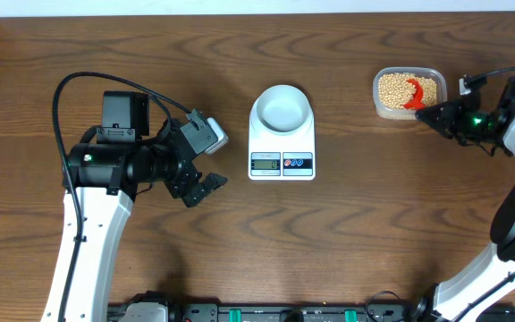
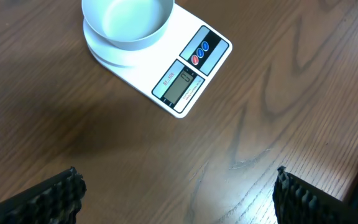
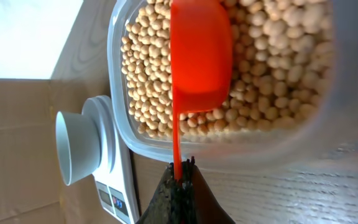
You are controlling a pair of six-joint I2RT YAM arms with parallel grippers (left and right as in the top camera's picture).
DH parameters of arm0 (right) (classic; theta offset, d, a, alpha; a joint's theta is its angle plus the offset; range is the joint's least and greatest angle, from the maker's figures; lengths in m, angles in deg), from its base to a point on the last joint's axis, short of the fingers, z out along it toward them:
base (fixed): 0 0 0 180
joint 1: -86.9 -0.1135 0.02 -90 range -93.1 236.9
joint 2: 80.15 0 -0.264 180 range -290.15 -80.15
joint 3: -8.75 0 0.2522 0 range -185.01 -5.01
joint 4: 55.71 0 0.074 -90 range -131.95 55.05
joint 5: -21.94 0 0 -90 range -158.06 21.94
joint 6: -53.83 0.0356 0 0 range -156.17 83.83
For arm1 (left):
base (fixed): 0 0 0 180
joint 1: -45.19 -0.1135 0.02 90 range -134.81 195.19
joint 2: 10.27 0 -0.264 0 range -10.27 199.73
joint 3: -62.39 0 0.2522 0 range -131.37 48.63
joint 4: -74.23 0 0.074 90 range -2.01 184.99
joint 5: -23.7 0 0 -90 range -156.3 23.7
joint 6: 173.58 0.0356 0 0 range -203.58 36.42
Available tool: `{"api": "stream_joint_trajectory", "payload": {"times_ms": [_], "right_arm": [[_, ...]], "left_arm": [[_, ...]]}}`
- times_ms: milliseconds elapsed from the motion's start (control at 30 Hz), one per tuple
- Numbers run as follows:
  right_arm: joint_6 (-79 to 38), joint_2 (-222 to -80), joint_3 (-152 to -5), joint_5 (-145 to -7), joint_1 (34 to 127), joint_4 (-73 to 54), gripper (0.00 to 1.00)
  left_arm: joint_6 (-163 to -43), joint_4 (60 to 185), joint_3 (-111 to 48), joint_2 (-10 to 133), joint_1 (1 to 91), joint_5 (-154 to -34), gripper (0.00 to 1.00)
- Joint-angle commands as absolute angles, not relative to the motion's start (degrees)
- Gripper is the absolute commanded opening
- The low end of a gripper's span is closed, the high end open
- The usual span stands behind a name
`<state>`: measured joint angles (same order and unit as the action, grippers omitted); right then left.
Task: Scoop item into bowl and weigh 50g on scale
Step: 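Drag the red scoop through the soybeans to fill it, right gripper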
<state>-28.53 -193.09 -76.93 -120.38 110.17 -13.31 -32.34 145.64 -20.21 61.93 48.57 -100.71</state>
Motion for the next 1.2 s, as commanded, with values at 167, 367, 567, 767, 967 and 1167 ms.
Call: {"api": "stream_joint_trajectory", "payload": {"times_ms": [167, 367, 567, 767, 967, 1167], "right_arm": [[-31.1, -194.3, -76.2, -127.4, 113.9, -13.0, 0.01], [-31.4, -194.3, -76.2, -132.0, 115.9, -13.7, 0.01], [-32.2, -194.3, -76.2, -136.1, 117.7, -14.1, 0.01], [-32.2, -194.3, -76.2, -136.5, 117.7, -14.1, 0.01], [-32.2, -194.3, -76.2, -137.7, 117.7, -14.1, 0.01], [-32.2, -194.3, -76.2, -140.7, 117.7, -14.1, 0.01]], "left_arm": [[-32.4, 145.7, -21.8, 61.6, 48.3, -101.7, 0.99], [-32.4, 145.7, -21.8, 61.6, 48.3, -101.7, 0.99], [-32.4, 145.7, -21.8, 61.6, 48.3, -101.7, 0.99], [-32.4, 145.7, -21.8, 61.6, 48.3, -101.7, 0.99], [-32.4, 145.7, -21.8, 61.6, 48.3, -101.7, 0.99], [-32.4, 145.7, -21.8, 61.6, 48.3, -101.7, 0.99]]}}
